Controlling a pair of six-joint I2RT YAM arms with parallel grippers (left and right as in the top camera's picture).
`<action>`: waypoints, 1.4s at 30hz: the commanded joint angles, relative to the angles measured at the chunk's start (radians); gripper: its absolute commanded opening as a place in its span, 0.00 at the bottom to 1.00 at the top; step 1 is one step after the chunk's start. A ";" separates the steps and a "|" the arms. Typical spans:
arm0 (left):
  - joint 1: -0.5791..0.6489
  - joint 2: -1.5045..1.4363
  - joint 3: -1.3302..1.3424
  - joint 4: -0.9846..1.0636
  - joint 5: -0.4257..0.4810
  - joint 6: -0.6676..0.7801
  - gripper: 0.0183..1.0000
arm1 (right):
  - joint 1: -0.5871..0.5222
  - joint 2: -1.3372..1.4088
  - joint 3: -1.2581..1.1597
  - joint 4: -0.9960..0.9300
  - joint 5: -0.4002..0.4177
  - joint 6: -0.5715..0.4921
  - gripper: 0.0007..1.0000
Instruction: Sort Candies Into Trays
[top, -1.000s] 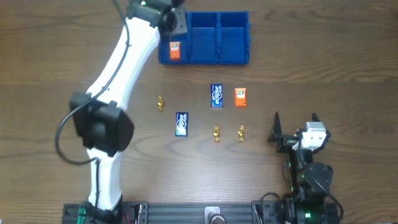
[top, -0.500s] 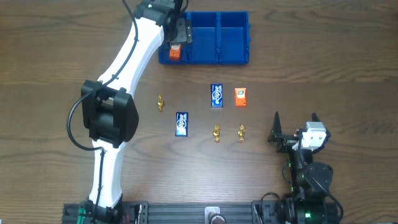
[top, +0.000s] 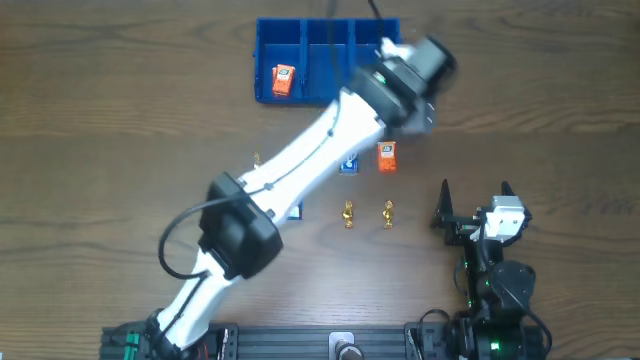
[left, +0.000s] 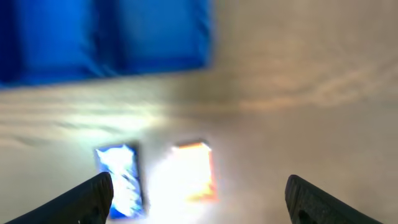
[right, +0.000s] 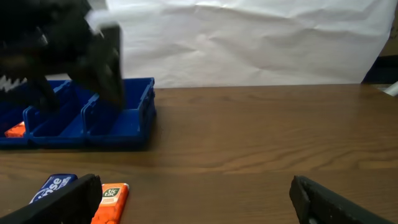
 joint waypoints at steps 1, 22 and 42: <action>-0.002 0.036 -0.153 0.037 0.068 -0.116 0.85 | -0.005 -0.005 -0.004 -0.002 -0.002 -0.012 1.00; -0.021 0.146 -0.266 0.187 0.126 -0.115 0.74 | -0.005 -0.005 -0.004 -0.002 -0.002 -0.012 1.00; -0.024 0.124 -0.252 0.171 0.075 -0.114 0.35 | -0.005 -0.005 -0.004 -0.002 -0.002 -0.012 1.00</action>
